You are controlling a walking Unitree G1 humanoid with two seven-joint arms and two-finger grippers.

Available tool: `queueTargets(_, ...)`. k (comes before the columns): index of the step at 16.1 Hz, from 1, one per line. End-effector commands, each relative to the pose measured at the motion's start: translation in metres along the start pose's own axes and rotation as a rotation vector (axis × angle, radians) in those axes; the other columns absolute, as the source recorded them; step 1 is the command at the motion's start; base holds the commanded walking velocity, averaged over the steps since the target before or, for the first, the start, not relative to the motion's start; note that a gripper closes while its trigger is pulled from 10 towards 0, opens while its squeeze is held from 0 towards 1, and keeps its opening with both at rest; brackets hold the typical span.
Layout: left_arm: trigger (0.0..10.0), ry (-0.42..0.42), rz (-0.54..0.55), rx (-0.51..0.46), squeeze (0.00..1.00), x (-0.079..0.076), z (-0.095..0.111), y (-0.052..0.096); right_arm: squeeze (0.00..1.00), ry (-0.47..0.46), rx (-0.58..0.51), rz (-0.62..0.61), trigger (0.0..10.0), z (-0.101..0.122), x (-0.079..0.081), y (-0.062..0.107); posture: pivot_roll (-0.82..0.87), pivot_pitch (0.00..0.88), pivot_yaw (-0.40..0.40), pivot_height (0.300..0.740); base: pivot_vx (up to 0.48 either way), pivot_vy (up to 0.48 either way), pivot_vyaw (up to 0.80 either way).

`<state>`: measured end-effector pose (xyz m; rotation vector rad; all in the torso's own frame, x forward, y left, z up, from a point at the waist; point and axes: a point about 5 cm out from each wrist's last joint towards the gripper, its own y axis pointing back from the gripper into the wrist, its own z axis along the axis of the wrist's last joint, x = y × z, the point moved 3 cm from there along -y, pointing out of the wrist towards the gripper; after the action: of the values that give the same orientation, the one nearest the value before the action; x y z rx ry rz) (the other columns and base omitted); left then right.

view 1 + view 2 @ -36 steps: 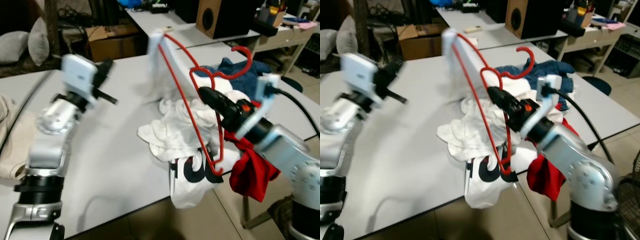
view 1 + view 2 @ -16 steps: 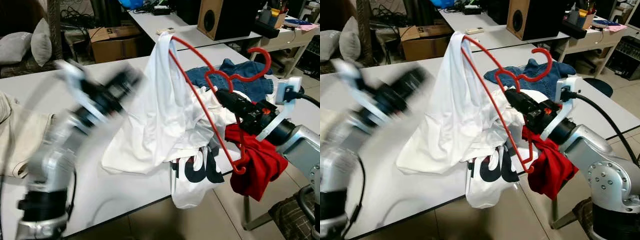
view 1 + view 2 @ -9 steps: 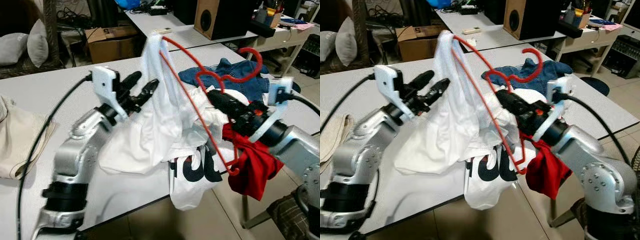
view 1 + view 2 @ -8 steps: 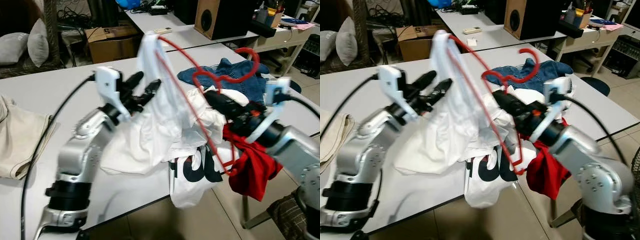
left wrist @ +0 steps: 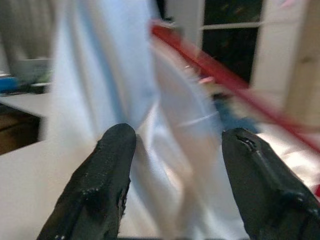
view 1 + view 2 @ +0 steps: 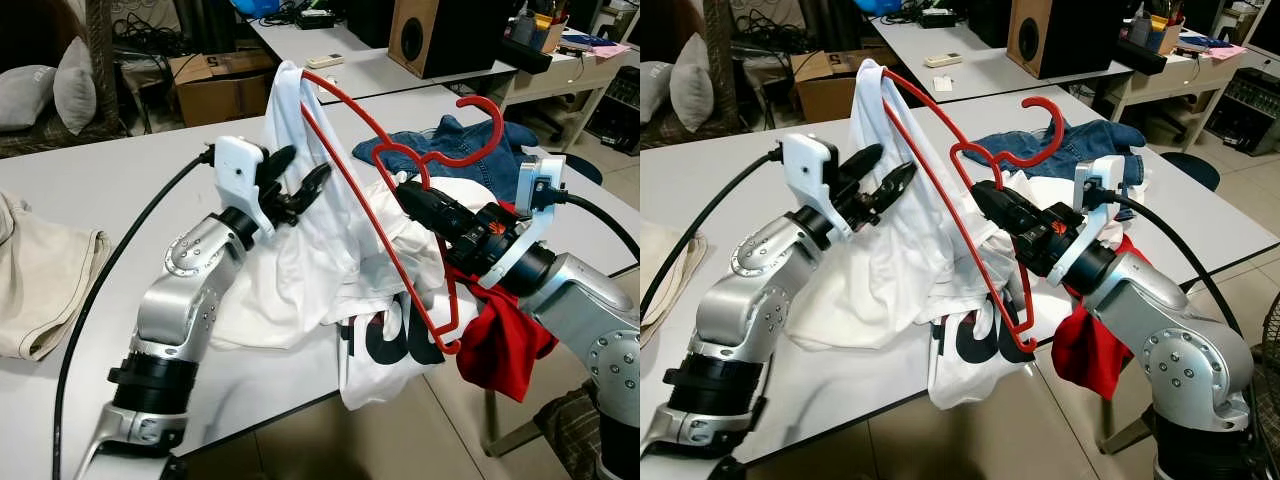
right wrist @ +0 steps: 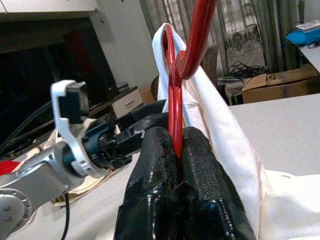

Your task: Hang hanger

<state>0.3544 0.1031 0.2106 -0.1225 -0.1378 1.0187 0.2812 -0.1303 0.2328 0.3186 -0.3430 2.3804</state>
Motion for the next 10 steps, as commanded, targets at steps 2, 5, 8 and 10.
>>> queueTargets(2, 0.0, -0.06, 0.088, -0.022, 0.0, 0.013, 0.007, -0.003, 0.0, 0.016, -0.024, 0.031, 10.0, 0.006, 0.008, -0.001, -0.05, 0.011, 0.046, 0.74, 0.0, 0.0, 0.0)
queueTargets(5, 0.0, -0.063, 0.105, -0.013, 0.0, 0.016, 0.005, -0.003, 0.0, 0.015, -0.027, 0.041, 10.0, 0.007, 0.009, -0.001, -0.05, 0.009, 0.046, 0.74, 0.0, 0.0, 0.0)
queueTargets(8, 0.0, -0.05, 0.11, -0.02, 0.0, 0.017, 0.004, -0.004, 0.0, 0.015, -0.027, 0.049, 10.0, 0.007, 0.011, 0.0, -0.05, 0.007, 0.048, 0.74, 0.0, 0.0, 0.0)
queueTargets(10, 0.0, -0.035, 0.113, -0.014, 0.0, 0.018, 0.002, -0.004, 0.0, 0.014, -0.027, 0.049, 10.0, 0.007, 0.011, 0.0, -0.06, 0.004, 0.049, 0.74, 0.0, 0.0, 0.0)
